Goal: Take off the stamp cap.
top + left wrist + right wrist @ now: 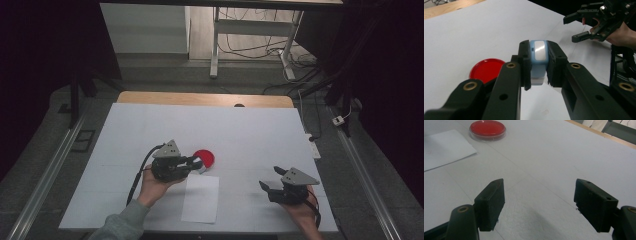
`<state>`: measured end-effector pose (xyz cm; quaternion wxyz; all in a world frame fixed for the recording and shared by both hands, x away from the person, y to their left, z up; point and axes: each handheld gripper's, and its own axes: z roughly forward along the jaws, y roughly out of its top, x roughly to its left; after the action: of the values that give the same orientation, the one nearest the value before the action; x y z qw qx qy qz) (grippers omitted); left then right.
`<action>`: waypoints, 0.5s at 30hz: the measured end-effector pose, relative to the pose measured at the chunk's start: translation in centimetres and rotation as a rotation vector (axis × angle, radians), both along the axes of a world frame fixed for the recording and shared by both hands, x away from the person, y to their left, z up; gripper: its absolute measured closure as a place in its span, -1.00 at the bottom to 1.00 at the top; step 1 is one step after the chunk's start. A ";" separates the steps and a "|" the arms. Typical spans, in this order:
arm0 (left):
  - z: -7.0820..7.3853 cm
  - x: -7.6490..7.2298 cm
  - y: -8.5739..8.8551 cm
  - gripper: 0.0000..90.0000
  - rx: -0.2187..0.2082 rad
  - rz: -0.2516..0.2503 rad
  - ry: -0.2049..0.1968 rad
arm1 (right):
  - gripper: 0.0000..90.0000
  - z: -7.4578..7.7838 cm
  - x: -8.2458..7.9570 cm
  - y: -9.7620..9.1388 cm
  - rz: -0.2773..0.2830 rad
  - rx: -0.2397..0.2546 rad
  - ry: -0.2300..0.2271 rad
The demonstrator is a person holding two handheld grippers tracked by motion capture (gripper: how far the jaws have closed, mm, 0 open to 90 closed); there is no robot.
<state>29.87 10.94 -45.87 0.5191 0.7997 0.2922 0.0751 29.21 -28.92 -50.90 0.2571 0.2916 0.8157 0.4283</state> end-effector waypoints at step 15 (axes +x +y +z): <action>-0.2 0.2 0.1 0.67 -0.005 0.012 0.008 | -0.44 0.2 -0.4 1.3 0.015 0.017 -0.013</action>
<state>30.03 11.02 -46.08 0.5196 0.7968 0.2992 0.0745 28.81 -27.60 -50.65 0.2567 0.2849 0.8125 0.4391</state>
